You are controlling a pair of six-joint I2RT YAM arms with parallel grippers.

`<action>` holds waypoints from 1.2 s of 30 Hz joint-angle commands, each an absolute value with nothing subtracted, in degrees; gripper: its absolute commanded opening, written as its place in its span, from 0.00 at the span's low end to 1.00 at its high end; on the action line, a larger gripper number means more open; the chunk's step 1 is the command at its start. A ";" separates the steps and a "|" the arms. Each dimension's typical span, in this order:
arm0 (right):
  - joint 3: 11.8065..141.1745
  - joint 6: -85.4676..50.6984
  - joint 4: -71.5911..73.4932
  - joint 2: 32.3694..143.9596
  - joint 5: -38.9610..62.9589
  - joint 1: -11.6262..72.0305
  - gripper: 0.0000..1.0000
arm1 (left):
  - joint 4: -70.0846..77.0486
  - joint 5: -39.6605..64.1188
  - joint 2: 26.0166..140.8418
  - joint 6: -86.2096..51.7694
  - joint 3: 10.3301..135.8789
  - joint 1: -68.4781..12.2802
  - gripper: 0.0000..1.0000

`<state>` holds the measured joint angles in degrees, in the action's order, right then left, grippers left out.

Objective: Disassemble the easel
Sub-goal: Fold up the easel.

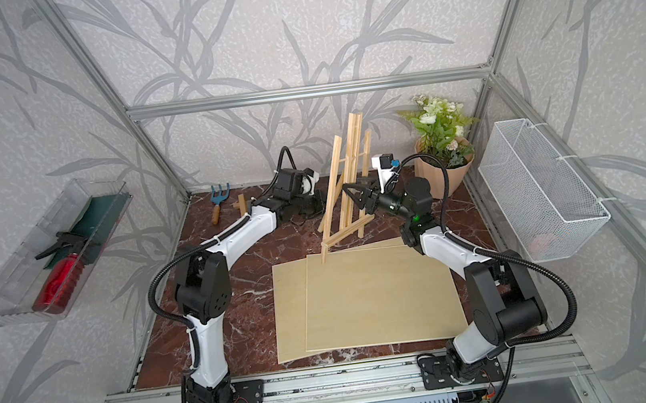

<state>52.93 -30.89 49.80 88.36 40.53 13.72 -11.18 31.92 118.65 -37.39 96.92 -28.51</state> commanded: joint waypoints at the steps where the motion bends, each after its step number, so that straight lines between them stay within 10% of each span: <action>1: 52.78 -33.41 57.95 87.78 39.42 12.97 0.36 | 1.76 38.58 116.19 -44.63 95.21 -29.90 0.06; 22: 52.31 -39.04 63.81 89.74 40.03 11.52 0.35 | 30.57 48.26 120.61 -64.93 91.48 -34.33 0.04; 36: 51.88 -41.34 66.00 89.87 40.67 10.46 0.35 | -6.10 30.06 109.66 -41.79 90.16 -30.85 0.00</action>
<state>51.24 -40.71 60.25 90.00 40.80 10.70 3.18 35.05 113.38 -48.23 89.91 -31.31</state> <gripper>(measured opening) 0.466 0.048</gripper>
